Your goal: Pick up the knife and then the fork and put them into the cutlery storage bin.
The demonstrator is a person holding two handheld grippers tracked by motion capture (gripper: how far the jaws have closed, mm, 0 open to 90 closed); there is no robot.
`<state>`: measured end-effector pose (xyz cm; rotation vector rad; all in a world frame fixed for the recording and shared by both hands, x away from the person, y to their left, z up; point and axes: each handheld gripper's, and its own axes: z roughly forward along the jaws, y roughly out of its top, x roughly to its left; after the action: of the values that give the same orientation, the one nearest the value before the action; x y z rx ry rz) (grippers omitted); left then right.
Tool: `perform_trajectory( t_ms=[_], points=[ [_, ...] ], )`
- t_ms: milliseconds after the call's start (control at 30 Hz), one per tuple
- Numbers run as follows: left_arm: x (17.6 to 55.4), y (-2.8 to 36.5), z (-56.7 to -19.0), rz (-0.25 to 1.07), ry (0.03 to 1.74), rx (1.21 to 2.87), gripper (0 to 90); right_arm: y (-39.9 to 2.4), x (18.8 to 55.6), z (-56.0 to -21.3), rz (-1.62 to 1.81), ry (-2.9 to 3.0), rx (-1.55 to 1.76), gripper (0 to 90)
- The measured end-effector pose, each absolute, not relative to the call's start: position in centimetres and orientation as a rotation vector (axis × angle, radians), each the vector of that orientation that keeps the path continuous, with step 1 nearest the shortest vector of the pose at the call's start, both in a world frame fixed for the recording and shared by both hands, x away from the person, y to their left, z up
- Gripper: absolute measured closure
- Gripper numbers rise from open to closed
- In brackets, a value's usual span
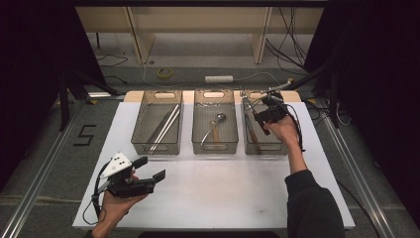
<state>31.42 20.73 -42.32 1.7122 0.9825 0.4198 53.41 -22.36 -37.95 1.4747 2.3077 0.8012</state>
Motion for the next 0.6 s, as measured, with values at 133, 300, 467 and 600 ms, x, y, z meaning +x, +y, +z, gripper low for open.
perform_trajectory(
  t_ms=[133,300,467,600],
  points=[
    [31.4,20.7,-42.3,0.42,0.983,1.712,16.8,-22.4,53.6,-38.3,0.787,2.298,1.491,77.4],
    [31.4,20.7,-42.3,0.418,0.983,1.713,16.8,-22.3,53.8,-38.7,0.774,2.289,1.509,77.4],
    [31.4,20.7,-42.3,0.419,0.983,1.713,16.8,-22.4,53.9,-39.0,0.753,2.273,1.534,77.5],
    [31.4,20.8,-42.3,0.42,0.983,1.713,16.8,-22.6,54.0,-39.4,0.74,2.265,1.548,77.4]
  ],
)
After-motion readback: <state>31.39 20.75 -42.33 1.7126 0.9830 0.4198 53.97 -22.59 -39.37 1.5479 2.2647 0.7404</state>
